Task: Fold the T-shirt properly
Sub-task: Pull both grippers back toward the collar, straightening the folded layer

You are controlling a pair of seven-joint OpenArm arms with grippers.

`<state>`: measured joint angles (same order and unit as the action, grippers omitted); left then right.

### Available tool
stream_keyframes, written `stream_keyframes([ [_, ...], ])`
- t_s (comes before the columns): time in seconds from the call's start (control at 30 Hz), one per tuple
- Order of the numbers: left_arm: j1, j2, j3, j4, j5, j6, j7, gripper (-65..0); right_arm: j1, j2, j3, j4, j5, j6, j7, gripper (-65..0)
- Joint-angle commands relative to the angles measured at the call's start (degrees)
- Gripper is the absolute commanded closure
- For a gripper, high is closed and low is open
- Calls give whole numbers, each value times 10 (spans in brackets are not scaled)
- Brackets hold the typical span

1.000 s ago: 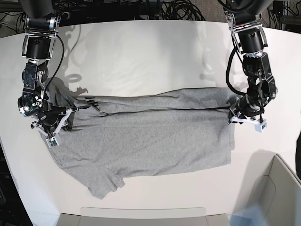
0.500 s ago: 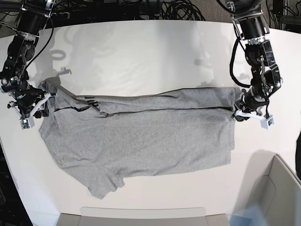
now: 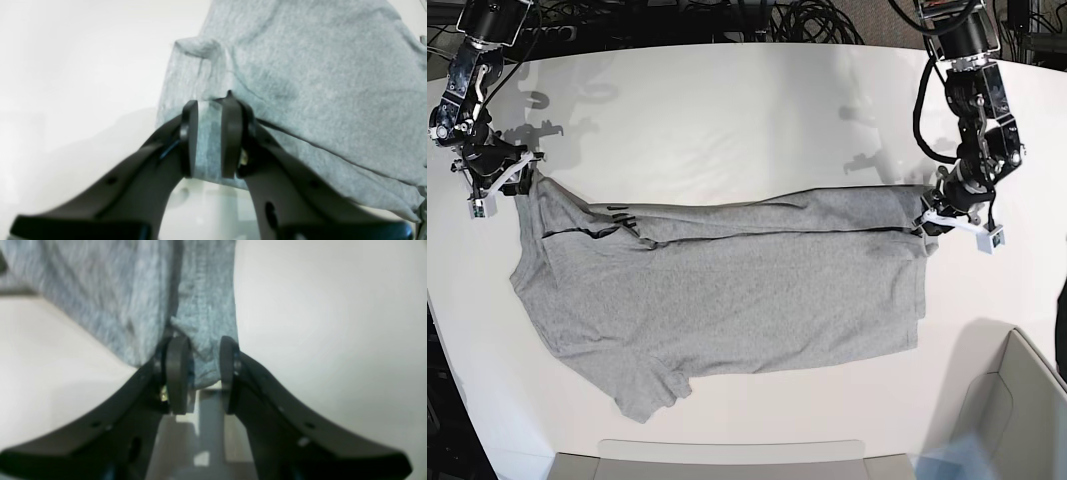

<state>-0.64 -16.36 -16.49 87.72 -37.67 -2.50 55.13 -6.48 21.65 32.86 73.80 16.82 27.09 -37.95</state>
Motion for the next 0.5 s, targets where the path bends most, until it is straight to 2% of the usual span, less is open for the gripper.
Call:
stream_keyframes([
  [0.0,-8,-8,-2,3,-5,-2,-12,-142,13,15,-4,-6,-8,2,-8,-168],
  [0.13,-8,-8,1,-1,-5,-2,-13,-169,20,25,-18,-17,-8,2,-6,-168],
  [0.47,-9,-12,2,-70,-1,-2,-15,-169,20,27,-21,-17,-8,2,-7,-168],
])
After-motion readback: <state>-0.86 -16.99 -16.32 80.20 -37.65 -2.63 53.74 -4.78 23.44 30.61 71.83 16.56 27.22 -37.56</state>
